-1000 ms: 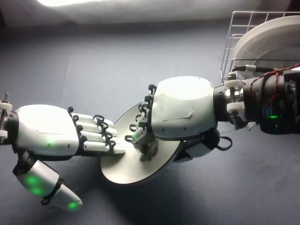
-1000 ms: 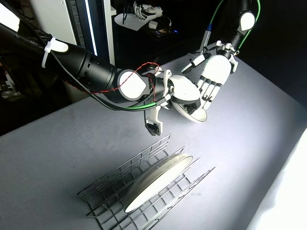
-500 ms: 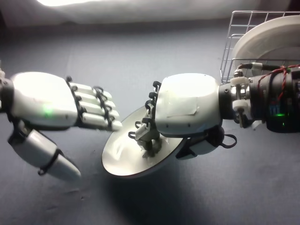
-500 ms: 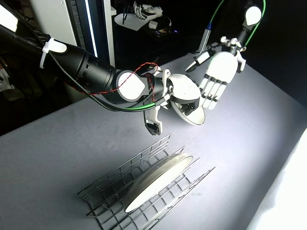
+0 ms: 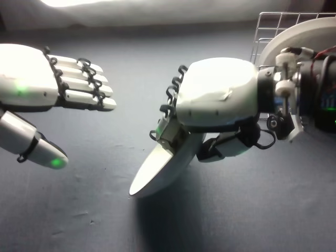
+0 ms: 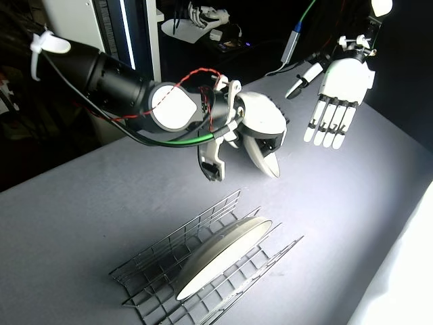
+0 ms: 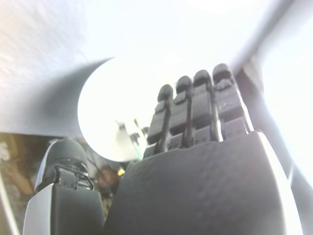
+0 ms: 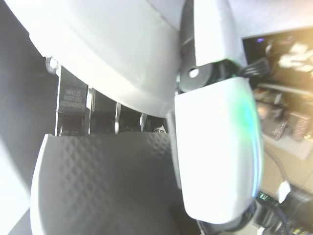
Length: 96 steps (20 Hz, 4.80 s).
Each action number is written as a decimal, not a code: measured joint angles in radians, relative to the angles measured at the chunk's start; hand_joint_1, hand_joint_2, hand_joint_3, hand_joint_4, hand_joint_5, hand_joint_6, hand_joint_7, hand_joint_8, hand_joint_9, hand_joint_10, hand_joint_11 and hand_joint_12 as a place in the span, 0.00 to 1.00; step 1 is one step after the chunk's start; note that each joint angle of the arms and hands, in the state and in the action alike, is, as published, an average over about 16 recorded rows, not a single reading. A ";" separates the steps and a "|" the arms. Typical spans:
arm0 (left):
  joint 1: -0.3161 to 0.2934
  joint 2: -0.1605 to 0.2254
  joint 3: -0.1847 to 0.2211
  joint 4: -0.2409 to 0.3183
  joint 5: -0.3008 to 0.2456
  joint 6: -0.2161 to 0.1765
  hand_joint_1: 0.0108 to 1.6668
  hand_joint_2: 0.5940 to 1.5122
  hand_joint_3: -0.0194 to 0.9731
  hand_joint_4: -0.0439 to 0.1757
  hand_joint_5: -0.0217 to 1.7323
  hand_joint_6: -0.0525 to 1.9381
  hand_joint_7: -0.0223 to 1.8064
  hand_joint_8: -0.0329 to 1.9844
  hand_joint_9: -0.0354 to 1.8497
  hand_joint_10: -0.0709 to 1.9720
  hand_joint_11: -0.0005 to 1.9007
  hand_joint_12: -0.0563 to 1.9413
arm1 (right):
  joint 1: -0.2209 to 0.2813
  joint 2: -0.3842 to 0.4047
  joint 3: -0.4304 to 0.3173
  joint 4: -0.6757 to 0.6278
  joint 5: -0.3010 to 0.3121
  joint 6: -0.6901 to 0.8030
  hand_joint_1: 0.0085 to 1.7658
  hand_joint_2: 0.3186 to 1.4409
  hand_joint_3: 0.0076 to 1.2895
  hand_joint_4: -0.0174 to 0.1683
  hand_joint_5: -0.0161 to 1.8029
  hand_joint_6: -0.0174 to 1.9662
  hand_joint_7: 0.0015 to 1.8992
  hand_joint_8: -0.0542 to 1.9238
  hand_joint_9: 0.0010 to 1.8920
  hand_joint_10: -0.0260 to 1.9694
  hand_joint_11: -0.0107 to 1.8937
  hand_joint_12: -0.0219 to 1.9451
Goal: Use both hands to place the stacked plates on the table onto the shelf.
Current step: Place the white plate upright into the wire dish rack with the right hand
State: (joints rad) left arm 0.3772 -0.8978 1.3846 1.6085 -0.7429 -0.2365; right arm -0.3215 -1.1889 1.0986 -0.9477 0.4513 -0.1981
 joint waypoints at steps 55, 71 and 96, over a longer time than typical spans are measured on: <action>-0.084 0.040 0.052 0.130 -0.076 -0.091 0.00 0.54 0.03 0.23 0.04 0.03 0.03 0.02 0.03 0.04 0.01 0.03 | 0.228 0.443 -0.184 1.072 -0.296 0.002 0.77 0.67 0.00 0.05 0.46 0.56 0.51 0.52 0.49 0.59 0.44 0.68; -0.084 0.040 0.023 0.146 -0.076 -0.100 0.00 0.54 0.03 0.23 0.04 0.03 0.03 0.02 0.03 0.04 0.01 0.03 | 0.073 0.508 -0.165 0.990 -0.228 -0.003 0.77 0.67 0.00 0.05 0.47 0.56 0.51 0.52 0.48 0.61 0.44 0.67; -0.084 0.040 0.004 0.146 -0.072 -0.106 0.00 0.54 0.03 0.23 0.03 0.03 0.02 0.02 0.03 0.04 0.01 0.03 | -0.107 0.527 -0.113 0.634 -0.041 -0.015 0.75 0.69 0.00 0.05 0.46 0.53 0.51 0.44 0.46 0.54 0.39 0.66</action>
State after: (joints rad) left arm 0.2928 -0.8574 1.3891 1.7547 -0.8151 -0.3425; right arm -0.4287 -0.6615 0.9860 -0.3135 0.4105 -0.2135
